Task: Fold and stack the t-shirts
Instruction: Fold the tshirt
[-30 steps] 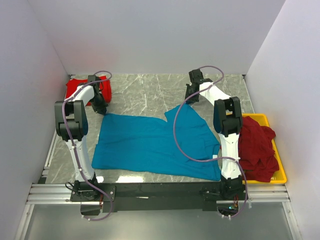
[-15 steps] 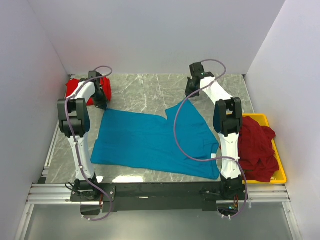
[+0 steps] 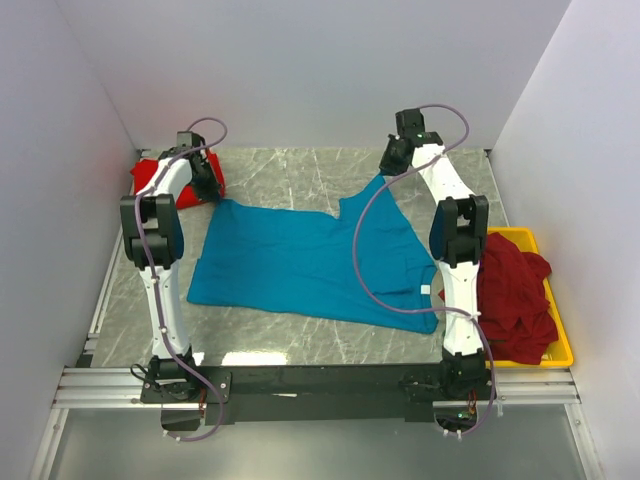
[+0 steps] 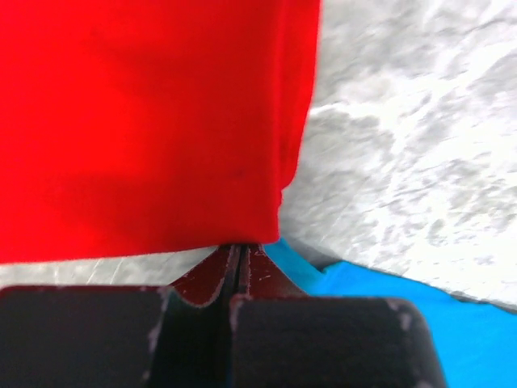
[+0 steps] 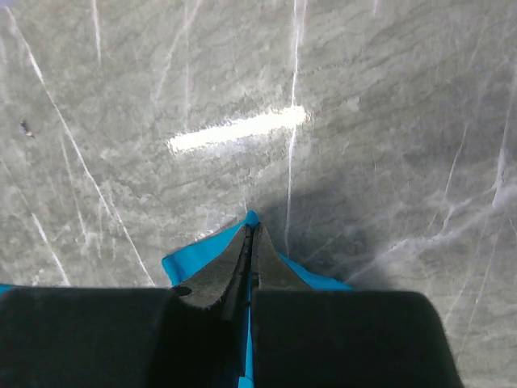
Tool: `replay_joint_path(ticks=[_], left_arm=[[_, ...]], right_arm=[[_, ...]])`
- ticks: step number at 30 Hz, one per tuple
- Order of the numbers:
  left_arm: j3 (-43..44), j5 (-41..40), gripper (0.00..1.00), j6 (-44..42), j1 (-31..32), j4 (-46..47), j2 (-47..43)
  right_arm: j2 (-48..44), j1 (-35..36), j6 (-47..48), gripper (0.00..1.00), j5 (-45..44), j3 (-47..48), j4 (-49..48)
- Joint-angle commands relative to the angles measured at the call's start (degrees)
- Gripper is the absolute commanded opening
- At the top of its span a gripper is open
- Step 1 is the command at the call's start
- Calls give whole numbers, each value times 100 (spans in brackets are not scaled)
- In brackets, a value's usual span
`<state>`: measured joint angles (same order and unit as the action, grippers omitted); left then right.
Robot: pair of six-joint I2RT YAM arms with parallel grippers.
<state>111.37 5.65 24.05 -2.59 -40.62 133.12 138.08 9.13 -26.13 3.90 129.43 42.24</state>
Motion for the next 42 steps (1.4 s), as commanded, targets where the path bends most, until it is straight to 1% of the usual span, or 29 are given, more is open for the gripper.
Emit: replay_joint_path(ticks=[1,5,6,8,9,10,12,16,18,20,22,32,34,42], left_arm=[[-88,410,1,-41,4,581,-435],[-677,411,1,-59,4,898,-831],[-887,402,1,-76,4,942,-953],[-1081,376,1,-76,4,959,-1051],[-1257,297,1,-76,4,977,-1147],[-1345,218,1,-76,-5,977,-1200],[-1547,112,1,-102,4,977,-1340],[-1785,-256,0,-138,4,942,-1561],[-1873,-380,0,-120,-5,907,-1640],[-1891,-546,0,-76,-5,776,-1649],[-1961,-547,1,-59,-13,731,-1693],[-2752,-547,0,-103,-13,995,-2351],[-2831,-714,1,-103,-13,1004,-2413],[-3244,-864,0,-120,-136,1091,-2765]], right_arm=[[-307,-25,-94,0,295,23,-365],[-1001,-34,-155,0,436,-724,-602],[-1150,-34,-190,0,488,-1178,-646],[-1649,-25,-226,0,533,-1690,-856],[-1827,-25,-252,0,568,-2180,-910],[-2159,-25,-261,0,585,-2428,-1023],[-2469,-16,-296,0,620,-3095,-1112],[-3250,45,-314,0,665,-3959,-1200],[-3471,115,-340,0,647,-4344,-1209],[-3752,159,-358,0,656,-4583,-1174],[-4024,273,-393,0,621,-4900,-1165],[-5264,590,-761,0,410,-6244,-1095],[-5501,634,-814,0,384,-6377,-1016],[-6231,766,-1052,0,234,-6878,-735]])
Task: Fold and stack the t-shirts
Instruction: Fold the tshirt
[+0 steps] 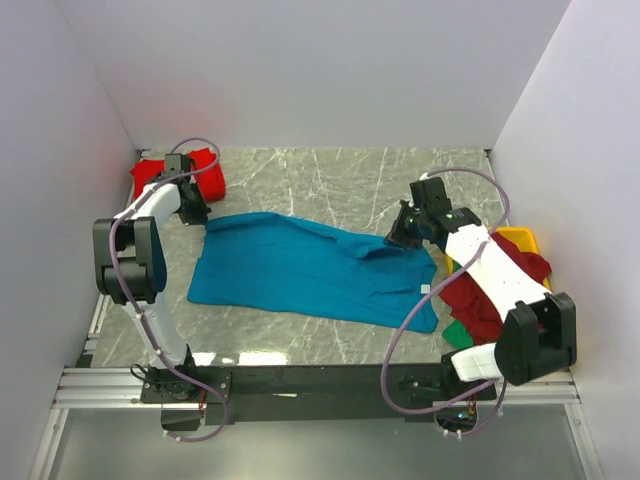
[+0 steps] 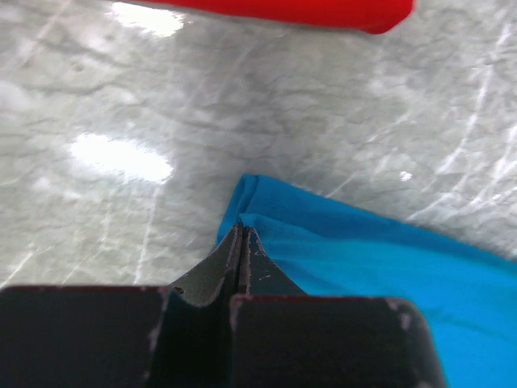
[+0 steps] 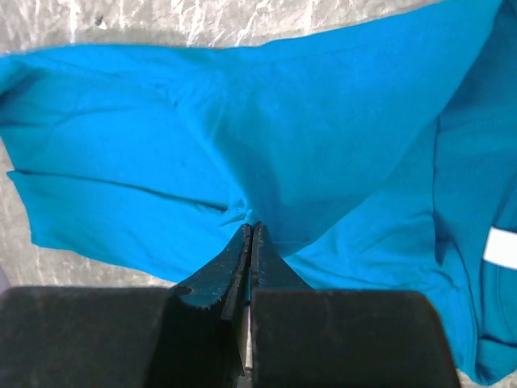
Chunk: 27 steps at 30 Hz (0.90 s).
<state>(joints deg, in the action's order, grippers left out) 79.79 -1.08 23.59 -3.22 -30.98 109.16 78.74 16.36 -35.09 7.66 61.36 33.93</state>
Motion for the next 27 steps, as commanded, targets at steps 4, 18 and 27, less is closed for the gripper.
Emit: replay_joint_path(ticks=[4,18,27], left_arm=[[-209,-357,1,-66,-99,110,-528],[-684,-560,1,-74,-108,84,-993],[-1009,-621,1,22,-108,-13,-1231]], right_arm=[[-605,78,-217,0,-168,-195,254],[-1483,271,-586,0,-221,-573,728],[-1862,473,-762,0,-247,-1065,746]])
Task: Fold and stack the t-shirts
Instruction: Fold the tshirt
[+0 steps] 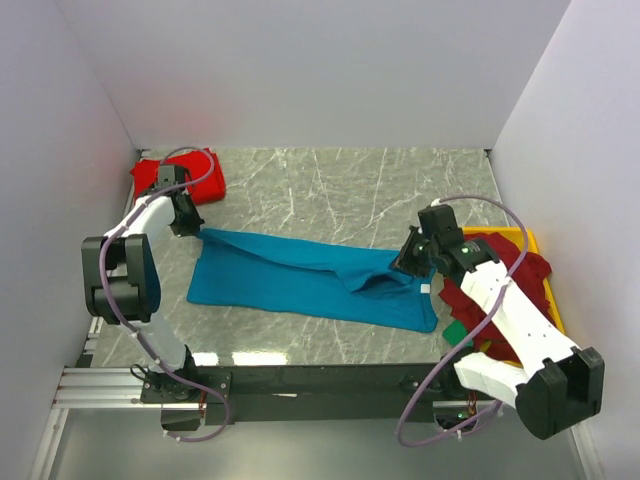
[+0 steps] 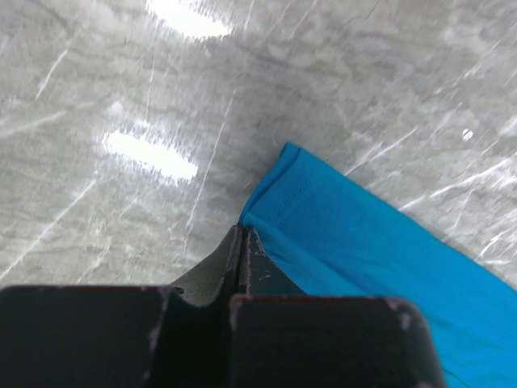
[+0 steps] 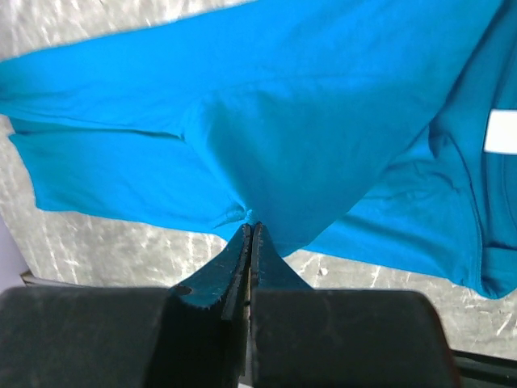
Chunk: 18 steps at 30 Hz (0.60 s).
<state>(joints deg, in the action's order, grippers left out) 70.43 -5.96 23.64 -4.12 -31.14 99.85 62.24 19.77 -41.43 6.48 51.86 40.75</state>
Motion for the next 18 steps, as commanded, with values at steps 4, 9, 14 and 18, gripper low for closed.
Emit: replay_joint_path(ticks=[4,9,14,18], left_arm=[[-293,-213,1,97,-19,-50,-475],[-451,-397,33,238,-19,-226,-695],[-303,-704,62,343,25,-297,-1046],[92,-697,69,299,332,-235,-1135]], right_arm=[[-352,281,-251,0,-182,-430,82],[-519,527,-357,0,-480,-826,336],[-503,818,-454,25,-1042,-994,740],[-257,1143,-296,42,-1438,-415,820]])
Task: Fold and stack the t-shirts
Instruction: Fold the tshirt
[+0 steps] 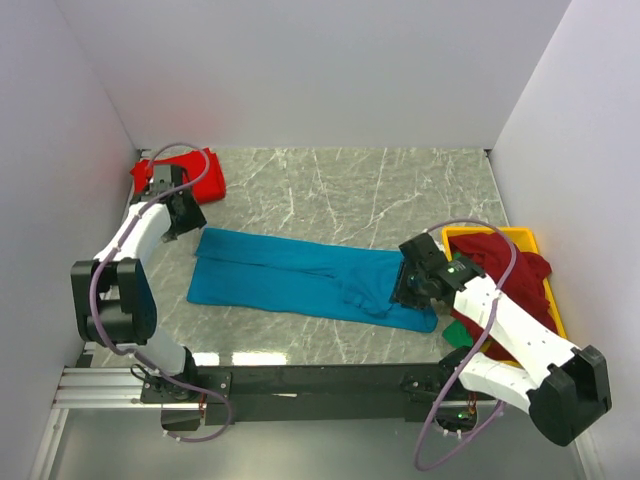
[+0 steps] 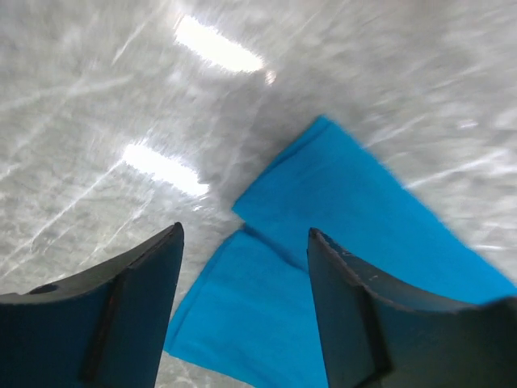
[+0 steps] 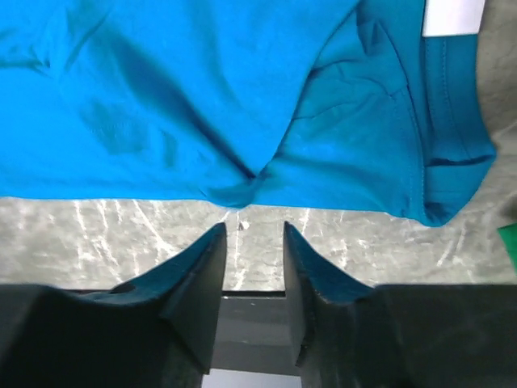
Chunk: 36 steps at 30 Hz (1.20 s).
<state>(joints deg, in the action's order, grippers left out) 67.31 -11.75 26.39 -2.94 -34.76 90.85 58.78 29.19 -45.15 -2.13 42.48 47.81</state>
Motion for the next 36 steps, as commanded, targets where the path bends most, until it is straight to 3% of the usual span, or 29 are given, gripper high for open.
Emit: replay_joint_path(ticks=[1,3,7,11,19,36], left_arm=[[467,-65,69,33,267,128,-173],[616,154,69,68,459,128,45],[670,750,70,85,672,346,372],[626,1402,69,313,725,532,723],[476,1491,69,428,742,532,996],[362,1421,69,393,742,532,970]], right_arm=[[142,253,128,45,-613,638,71],[326,437,234,45,-631,927,-183],[870,693,655,36,-333,1226,-808],[1905,991,946,32,-69,1579,-1246],[3611,1616,1359,33,-42,2361,-1029],[4352,1730,1148,31,-464,2599,-404]])
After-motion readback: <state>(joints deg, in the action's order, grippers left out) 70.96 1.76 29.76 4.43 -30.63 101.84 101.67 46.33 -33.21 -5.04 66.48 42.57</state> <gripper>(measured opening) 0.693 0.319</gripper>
